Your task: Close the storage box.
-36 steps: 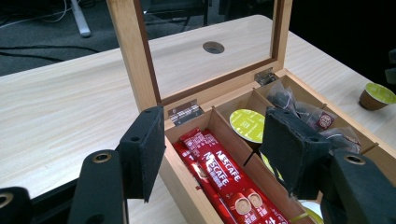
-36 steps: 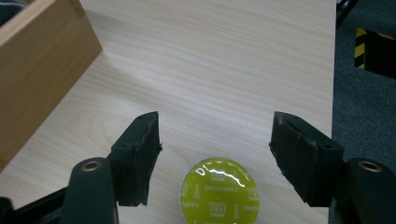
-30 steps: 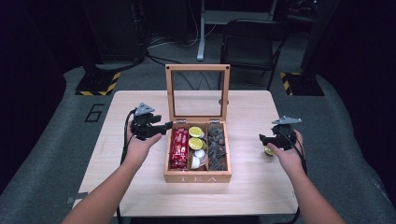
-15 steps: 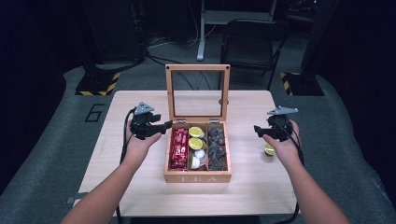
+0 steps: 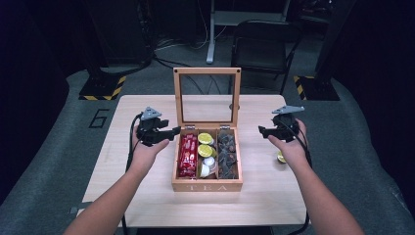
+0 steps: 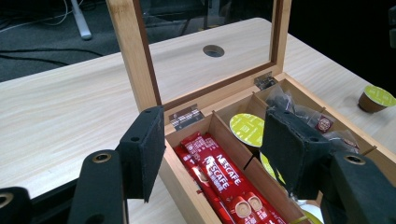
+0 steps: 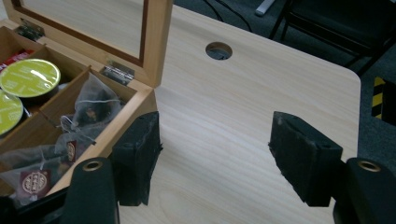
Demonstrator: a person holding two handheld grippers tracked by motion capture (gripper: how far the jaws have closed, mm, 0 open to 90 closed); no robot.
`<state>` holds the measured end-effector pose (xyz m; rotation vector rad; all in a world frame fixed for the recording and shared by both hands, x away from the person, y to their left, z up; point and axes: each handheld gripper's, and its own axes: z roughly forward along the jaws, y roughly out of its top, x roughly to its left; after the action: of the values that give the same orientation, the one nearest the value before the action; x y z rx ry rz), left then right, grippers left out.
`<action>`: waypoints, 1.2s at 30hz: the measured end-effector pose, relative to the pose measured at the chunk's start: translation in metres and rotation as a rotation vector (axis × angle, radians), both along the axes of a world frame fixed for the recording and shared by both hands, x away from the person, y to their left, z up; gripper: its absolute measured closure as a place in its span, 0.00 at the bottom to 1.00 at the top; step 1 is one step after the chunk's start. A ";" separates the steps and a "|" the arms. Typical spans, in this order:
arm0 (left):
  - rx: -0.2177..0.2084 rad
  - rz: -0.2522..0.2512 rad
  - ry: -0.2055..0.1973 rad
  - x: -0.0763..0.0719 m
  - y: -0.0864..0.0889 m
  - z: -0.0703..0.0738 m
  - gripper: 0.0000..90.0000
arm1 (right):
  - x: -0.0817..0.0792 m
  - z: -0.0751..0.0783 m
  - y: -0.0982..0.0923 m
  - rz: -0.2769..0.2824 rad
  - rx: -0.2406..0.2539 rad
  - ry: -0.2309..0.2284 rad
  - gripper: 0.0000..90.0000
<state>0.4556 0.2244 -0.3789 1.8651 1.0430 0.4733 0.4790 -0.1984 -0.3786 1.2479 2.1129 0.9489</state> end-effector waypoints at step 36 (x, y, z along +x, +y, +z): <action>-0.001 -0.006 0.004 0.000 0.004 0.001 0.44 | 0.030 0.020 0.058 0.086 0.032 0.002 0.37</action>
<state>0.4556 0.2288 -0.3783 1.8683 1.0399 0.4662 0.5095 -0.1401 -0.3586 1.1821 2.1762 1.0216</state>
